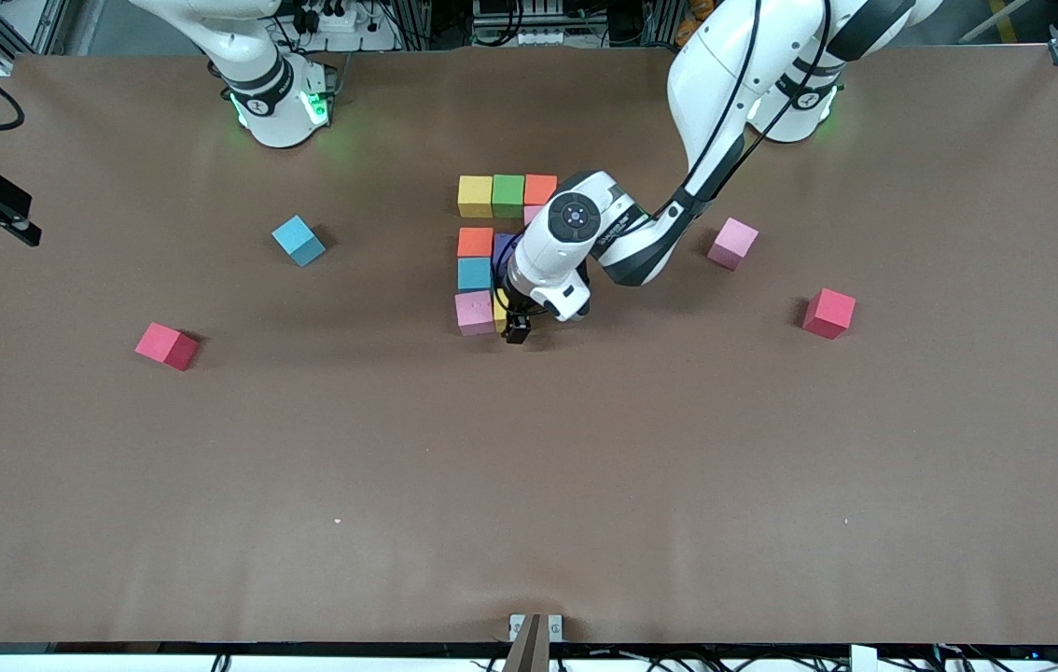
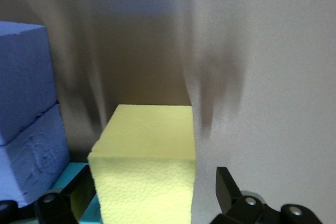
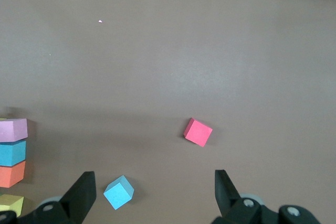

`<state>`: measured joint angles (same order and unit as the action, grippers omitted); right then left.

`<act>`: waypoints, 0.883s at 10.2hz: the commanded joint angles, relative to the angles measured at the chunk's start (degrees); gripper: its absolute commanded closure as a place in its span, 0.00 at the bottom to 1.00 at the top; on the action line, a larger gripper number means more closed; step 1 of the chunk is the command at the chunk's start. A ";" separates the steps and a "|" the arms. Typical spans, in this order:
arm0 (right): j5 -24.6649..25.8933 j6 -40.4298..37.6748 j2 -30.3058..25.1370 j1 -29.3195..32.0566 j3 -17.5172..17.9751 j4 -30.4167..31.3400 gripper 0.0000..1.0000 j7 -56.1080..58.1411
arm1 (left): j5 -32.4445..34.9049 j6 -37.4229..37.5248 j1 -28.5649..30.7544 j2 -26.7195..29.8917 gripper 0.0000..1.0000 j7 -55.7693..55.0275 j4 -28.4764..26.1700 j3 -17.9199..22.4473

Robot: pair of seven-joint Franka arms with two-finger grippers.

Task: Form number 2 with 11 blocks
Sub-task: 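Lower yellow beside the lavender block and open the left gripper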

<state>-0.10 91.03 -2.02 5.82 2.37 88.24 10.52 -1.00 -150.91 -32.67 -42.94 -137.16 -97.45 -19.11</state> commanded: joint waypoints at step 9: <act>-0.95 -0.15 0.88 0.95 -0.35 -1.58 0.00 0.56 | 1.44 17.21 8.22 9.44 0.00 8.01 -3.34 0.13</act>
<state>-0.10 91.28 -1.94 6.33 1.89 88.14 10.52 -0.83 -136.40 -26.64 -36.31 -132.31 -97.63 -18.81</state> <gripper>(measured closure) 0.000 0.000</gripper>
